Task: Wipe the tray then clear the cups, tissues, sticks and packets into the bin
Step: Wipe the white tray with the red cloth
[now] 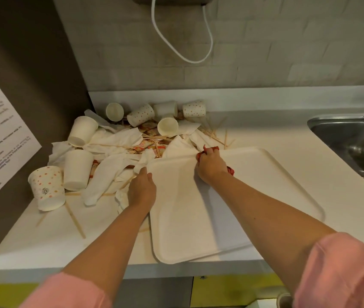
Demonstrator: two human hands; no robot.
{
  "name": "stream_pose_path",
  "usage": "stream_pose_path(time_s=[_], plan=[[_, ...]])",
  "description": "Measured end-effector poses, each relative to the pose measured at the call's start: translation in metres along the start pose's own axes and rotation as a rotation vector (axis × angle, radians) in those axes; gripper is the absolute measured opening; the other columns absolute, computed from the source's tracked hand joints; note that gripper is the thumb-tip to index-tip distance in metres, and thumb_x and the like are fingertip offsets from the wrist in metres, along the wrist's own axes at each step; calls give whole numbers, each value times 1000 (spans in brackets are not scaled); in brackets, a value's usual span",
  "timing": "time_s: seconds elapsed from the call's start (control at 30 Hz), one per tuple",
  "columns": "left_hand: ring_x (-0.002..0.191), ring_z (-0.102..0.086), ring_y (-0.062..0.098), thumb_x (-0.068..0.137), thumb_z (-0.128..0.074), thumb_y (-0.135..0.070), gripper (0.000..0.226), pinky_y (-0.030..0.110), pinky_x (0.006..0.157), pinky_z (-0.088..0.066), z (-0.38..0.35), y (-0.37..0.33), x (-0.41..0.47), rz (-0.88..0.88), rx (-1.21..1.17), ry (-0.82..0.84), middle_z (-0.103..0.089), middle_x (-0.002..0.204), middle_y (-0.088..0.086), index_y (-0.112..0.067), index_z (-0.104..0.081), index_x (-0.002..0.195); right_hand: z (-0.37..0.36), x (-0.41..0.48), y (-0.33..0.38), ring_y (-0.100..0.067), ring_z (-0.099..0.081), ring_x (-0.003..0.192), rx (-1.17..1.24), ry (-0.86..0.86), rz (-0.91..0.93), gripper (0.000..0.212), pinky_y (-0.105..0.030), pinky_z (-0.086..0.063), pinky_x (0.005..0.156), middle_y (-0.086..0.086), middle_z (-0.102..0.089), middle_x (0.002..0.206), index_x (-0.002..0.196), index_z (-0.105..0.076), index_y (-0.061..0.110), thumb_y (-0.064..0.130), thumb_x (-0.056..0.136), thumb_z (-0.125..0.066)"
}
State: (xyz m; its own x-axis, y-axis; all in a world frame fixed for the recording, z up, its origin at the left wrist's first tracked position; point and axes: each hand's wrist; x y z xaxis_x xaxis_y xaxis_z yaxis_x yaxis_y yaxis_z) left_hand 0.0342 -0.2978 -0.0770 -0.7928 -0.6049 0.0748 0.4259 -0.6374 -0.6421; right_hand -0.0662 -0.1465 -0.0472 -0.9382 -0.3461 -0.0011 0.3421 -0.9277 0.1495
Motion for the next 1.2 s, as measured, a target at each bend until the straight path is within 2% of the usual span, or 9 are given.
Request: stream_pose_path(time_s=[0.27,0.5,0.6,0.7,0.8,0.87,0.97,1.07,1.2], plan=[[113,-54,35,101,-30,-18,34,40,92,-43,3,-1,-2,-9,7,-3,-60,120,19,-4,-52,123,-9,-7,59,-29,-31,129,-18,-20,133,41,-36,-39,102,-15,-32,142,137,-41,4,16,98,-36],[99,-58,36,101,-27,-20,34,44,85,-47,3,1,-3,-12,-58,-26,-64,107,19,-4,-56,108,-12,-16,87,-28,-32,128,-1,-12,324,42,-35,-39,103,-12,-35,139,135,-45,8,17,94,-46],[104,-58,36,102,-24,-31,43,42,87,-46,4,1,-4,1,-139,-24,-64,111,17,-6,-57,112,-5,-20,88,-27,-35,124,65,72,416,38,-35,-36,102,-9,-37,140,133,-50,10,19,97,-44],[112,-55,34,100,-19,-44,55,42,94,-44,7,-3,-6,30,-256,-22,-62,118,16,-8,-56,120,13,-27,73,-28,-44,116,298,253,437,35,-35,-37,98,-10,-46,133,129,-54,15,17,96,-43],[122,-49,34,100,-20,-46,56,42,102,-38,11,-7,-5,77,-299,-5,-56,129,17,-9,-51,128,40,-43,42,-14,-56,84,601,407,300,35,-20,-47,69,-1,-59,104,128,-55,25,19,97,-41],[124,-47,35,100,-29,-42,51,42,102,-37,13,-7,-3,85,-259,23,-52,134,17,-8,-45,134,53,-51,13,-9,-56,70,780,399,141,34,-16,-46,55,8,-59,88,126,-55,28,18,96,-43],[120,-50,35,99,-39,-30,43,42,99,-40,14,-9,1,91,-195,56,-54,131,18,-5,-45,133,59,-56,-37,-15,-59,70,995,277,-77,31,-23,-48,57,-1,-62,90,115,-59,27,13,93,-44],[114,-52,35,100,-39,-22,34,41,93,-42,17,-12,2,83,-156,52,-58,123,18,-2,-54,122,60,-58,-78,-23,-63,78,1287,111,-276,30,-30,-53,69,-16,-66,101,108,-61,16,3,91,-40],[113,-52,34,100,-36,-23,34,37,89,-40,24,-24,6,172,-237,48,-56,126,17,-2,-53,122,63,-66,-103,-15,-63,62,1411,70,-353,31,-21,-51,51,-10,-62,81,101,-59,12,-2,92,-32]])
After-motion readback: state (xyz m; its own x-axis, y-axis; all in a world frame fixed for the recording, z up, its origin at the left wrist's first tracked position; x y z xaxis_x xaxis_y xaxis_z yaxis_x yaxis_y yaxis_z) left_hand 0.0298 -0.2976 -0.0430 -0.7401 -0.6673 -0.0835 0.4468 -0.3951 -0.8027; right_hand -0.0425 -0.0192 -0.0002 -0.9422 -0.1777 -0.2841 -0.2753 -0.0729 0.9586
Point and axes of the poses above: each hand's wrist, its own x-axis towards the middle knuckle, its own z-axis out of the back of the hand, y = z × x
